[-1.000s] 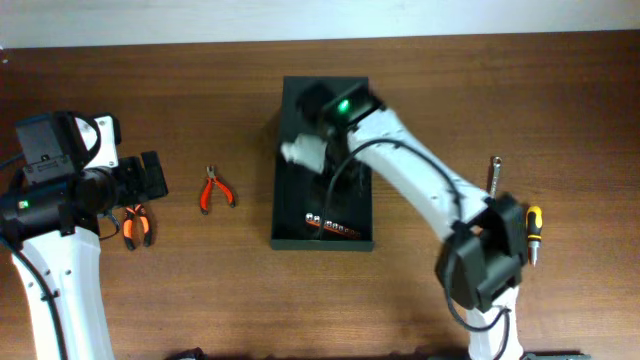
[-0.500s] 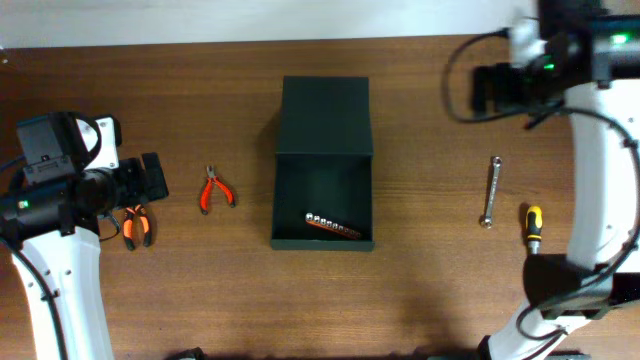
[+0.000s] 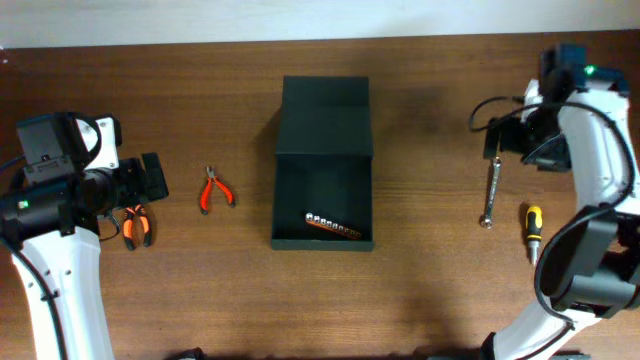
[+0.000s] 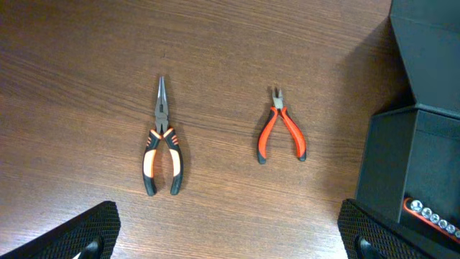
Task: Pack container
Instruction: 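Move the right gripper to the silver wrench and grasp it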
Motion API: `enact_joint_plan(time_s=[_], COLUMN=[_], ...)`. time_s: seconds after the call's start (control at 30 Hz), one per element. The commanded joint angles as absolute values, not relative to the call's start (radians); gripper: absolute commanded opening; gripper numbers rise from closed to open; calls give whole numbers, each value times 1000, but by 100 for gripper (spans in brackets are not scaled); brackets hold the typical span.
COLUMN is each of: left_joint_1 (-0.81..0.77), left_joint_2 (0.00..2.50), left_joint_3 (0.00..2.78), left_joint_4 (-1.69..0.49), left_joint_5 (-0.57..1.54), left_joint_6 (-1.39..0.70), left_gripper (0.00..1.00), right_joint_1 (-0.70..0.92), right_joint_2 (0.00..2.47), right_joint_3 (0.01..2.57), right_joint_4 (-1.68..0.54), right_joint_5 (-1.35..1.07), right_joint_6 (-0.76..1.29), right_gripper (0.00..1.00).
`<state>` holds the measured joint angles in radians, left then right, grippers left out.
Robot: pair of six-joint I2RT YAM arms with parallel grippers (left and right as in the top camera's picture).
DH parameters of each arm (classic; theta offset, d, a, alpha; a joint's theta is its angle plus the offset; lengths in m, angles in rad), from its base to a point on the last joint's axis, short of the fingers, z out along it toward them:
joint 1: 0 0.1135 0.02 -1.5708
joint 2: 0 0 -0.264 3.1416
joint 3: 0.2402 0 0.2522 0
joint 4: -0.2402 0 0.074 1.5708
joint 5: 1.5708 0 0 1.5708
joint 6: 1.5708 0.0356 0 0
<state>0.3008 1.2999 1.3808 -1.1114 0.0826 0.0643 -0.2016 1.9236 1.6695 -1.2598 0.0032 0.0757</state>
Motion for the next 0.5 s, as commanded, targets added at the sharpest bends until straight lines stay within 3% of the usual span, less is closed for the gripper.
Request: enact_joint_plan(time_s=[0.0, 0.47], left_joint_1=[306, 306], left_joint_2=[1290, 1290], left_joint_3=[1398, 1398], left_joint_4=[-1112, -1112], left_joint_5=[97, 97], left_joint_6=[84, 95], left_gripper=[99, 99], right_joint_1=[-196, -196], right_joint_2=[1922, 1922], right_joint_3=[1575, 1279], right_joint_4=[-1189, -838], right_joint_5=[9, 9], right_joint_6=[79, 79], right_gripper=[99, 99])
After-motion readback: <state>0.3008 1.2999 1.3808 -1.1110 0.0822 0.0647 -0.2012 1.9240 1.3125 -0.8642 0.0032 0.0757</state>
